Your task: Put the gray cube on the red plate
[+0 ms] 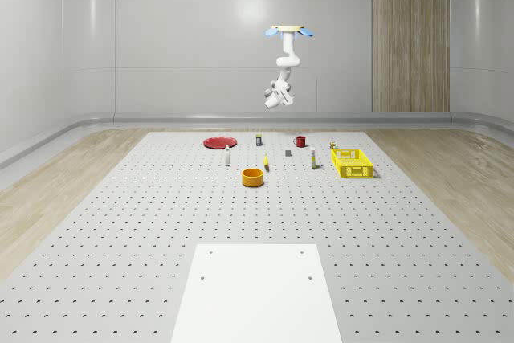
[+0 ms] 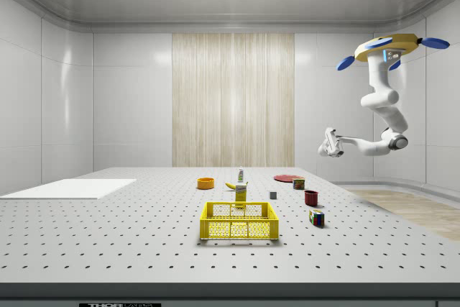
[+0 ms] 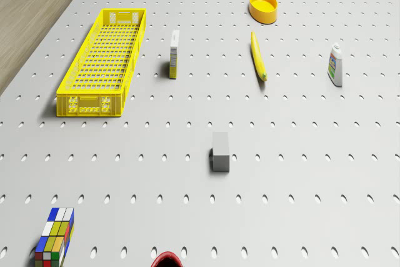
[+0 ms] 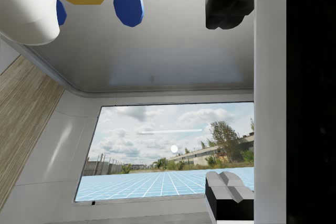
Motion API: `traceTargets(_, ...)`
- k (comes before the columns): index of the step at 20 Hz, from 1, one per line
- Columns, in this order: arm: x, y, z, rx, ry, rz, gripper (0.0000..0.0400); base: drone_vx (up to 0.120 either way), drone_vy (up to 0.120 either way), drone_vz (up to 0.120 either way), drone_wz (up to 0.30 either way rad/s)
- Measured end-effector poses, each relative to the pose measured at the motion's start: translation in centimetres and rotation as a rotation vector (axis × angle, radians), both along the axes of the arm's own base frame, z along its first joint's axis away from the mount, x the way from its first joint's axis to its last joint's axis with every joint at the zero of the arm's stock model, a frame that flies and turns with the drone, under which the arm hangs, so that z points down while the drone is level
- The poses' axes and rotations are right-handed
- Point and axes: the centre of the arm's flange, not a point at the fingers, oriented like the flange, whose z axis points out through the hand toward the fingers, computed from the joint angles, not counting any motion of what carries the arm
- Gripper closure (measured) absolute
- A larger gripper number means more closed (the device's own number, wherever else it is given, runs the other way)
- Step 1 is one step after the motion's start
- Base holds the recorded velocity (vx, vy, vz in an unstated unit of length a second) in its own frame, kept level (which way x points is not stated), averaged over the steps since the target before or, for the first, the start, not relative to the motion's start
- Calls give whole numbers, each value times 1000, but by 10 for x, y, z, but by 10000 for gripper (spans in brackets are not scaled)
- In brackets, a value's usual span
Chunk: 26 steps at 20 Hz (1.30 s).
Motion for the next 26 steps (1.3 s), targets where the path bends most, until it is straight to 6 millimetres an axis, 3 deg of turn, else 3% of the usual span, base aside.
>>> traceTargets(3, 2, 4, -50, -513, 0, -19, 0, 120, -120, -13, 0)
traceTargets(6, 3, -15, -93, -993, 0, -37, 0, 120, -120, -120, 0)
traceTargets(11, 4, -55, -125, -1516, 2, -53, 0, 120, -120, -120, 0)
traceTargets(17, 4, -80, -132, -1778, 5, -57, 0, 120, -27, -120, 0)
traceTargets(26, 4, -91, -134, -1887, 7, -57, 0, 120, 0, -120, 0)
